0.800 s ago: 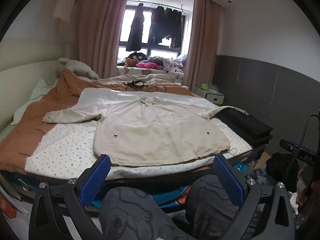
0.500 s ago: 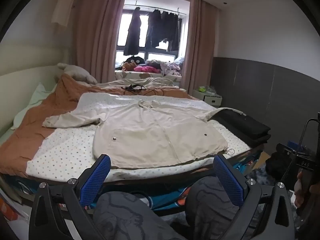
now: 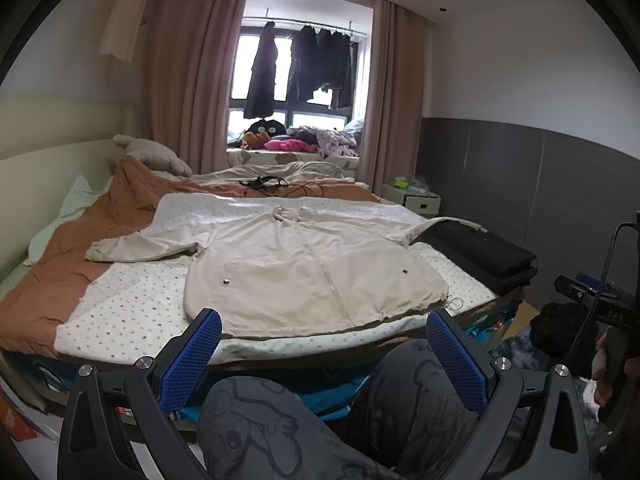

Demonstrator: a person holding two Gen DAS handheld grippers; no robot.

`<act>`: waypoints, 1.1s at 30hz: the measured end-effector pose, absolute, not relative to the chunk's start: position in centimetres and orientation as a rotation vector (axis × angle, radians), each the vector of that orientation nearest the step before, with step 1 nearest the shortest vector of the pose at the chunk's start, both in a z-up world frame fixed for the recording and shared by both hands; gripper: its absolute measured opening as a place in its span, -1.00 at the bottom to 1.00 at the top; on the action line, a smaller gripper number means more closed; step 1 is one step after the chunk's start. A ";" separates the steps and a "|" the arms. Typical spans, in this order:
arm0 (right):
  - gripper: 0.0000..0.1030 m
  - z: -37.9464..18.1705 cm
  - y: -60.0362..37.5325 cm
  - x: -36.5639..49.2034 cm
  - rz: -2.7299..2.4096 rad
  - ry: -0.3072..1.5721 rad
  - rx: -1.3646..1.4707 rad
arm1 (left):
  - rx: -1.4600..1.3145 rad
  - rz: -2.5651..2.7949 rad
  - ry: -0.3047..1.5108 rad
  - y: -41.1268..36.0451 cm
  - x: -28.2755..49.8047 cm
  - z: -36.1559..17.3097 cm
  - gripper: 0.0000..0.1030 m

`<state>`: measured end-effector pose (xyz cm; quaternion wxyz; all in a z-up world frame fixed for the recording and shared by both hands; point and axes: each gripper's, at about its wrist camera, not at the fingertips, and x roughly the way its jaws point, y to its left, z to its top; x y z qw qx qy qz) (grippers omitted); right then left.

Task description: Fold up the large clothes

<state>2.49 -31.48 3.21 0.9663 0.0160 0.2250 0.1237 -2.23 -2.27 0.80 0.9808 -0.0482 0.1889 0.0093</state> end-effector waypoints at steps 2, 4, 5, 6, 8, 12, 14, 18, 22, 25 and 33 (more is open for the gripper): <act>1.00 3.4 -31.3 2.5 0.255 0.449 0.036 | -0.092 0.022 0.377 -2.3 -2.3 0.9 0.99; 1.00 3.4 -31.3 2.5 0.257 0.444 0.043 | -0.088 0.025 0.375 -2.5 -2.4 1.0 0.99; 1.00 3.3 -31.4 2.5 0.256 0.444 0.048 | -0.086 0.023 0.375 -2.6 -2.5 1.0 0.99; 1.00 3.3 -31.4 2.5 0.259 0.446 0.052 | -0.081 0.023 0.375 -2.7 -2.5 1.0 0.99; 1.00 3.3 -31.4 2.6 0.261 0.452 0.057 | -0.077 0.023 0.377 -2.5 -2.6 1.0 0.99; 1.00 3.3 -31.3 2.7 0.261 0.460 0.055 | -0.079 0.023 0.376 -2.6 -2.7 0.9 0.99; 1.00 3.4 -31.1 2.7 0.260 0.463 0.055 | -0.084 0.025 0.370 -2.4 -2.9 0.9 0.99; 1.00 3.4 -30.9 2.7 0.267 0.458 0.053 | -0.087 0.028 0.366 -2.2 -3.2 0.9 0.99; 1.00 3.3 -30.5 2.7 0.261 0.456 0.040 | -0.088 0.027 0.360 -1.9 -3.3 1.0 0.99; 1.00 3.3 -30.5 2.7 0.262 0.456 0.032 | -0.091 0.025 0.360 -1.6 -3.6 1.0 0.99; 1.00 3.3 -30.4 2.7 0.254 0.447 0.027 | -0.081 0.021 0.361 -1.3 -3.7 1.0 0.99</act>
